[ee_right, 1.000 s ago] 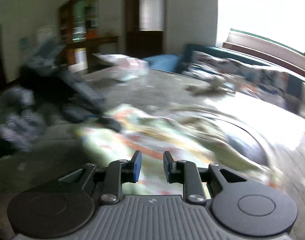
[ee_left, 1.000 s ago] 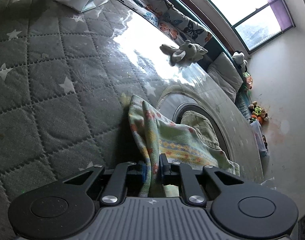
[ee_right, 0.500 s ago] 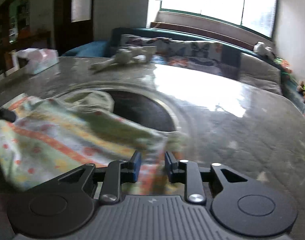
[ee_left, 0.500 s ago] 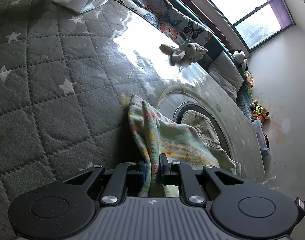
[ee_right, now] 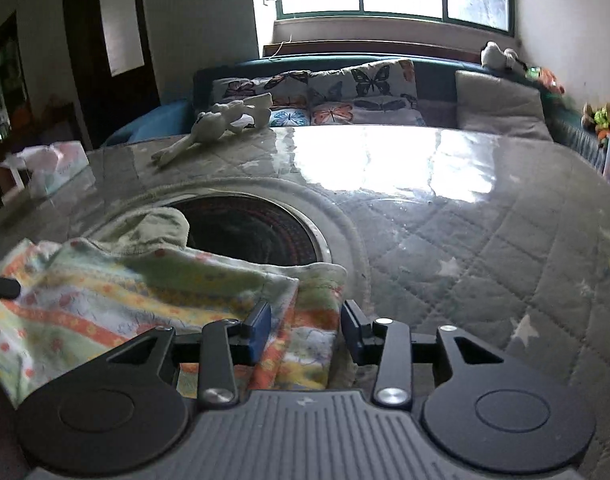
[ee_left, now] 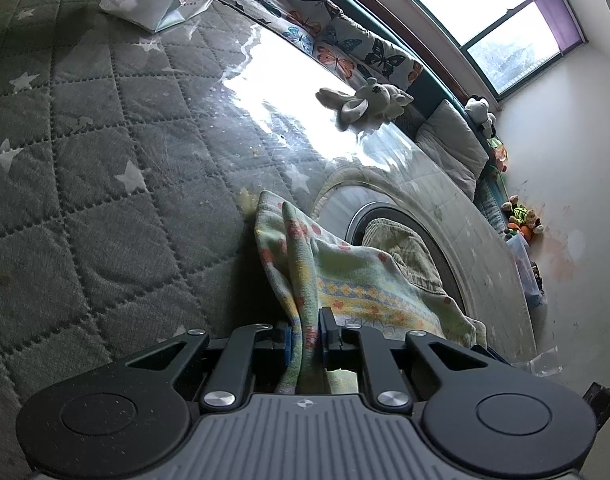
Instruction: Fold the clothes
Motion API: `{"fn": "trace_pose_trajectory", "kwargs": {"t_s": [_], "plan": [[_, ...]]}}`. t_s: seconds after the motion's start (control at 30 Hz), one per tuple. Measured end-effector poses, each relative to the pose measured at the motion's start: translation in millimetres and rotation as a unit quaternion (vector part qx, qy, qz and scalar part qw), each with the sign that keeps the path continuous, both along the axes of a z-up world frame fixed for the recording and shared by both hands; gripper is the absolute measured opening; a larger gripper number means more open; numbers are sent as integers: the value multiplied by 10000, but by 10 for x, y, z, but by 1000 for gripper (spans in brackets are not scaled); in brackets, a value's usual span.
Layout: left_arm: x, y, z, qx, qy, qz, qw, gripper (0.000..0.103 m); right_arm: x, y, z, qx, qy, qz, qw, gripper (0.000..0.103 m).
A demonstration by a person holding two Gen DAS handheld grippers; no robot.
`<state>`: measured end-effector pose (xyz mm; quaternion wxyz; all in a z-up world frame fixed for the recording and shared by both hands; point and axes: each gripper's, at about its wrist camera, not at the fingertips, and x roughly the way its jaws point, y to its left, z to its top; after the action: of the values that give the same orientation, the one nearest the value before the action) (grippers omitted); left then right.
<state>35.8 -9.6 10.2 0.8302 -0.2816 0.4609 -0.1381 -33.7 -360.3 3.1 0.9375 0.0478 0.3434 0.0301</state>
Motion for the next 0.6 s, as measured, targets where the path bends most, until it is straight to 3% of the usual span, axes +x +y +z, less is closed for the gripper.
{"fn": "trace_pose_trajectory", "kwargs": {"t_s": [0.23, 0.43, 0.6], "plan": [[-2, -10, -1, 38, -29, -10, 10000, 14, 16, 13, -5, 111, -10, -31, 9999, 40], [-52, -75, 54, 263, -216, -75, 9994, 11, -15, 127, 6, 56, -10, 191, 9998, 9], [-138, -82, 203, 277, -491, -131, 9983, 9, -94, 214, 148, -35, -265, 228, 9994, 6]]}}
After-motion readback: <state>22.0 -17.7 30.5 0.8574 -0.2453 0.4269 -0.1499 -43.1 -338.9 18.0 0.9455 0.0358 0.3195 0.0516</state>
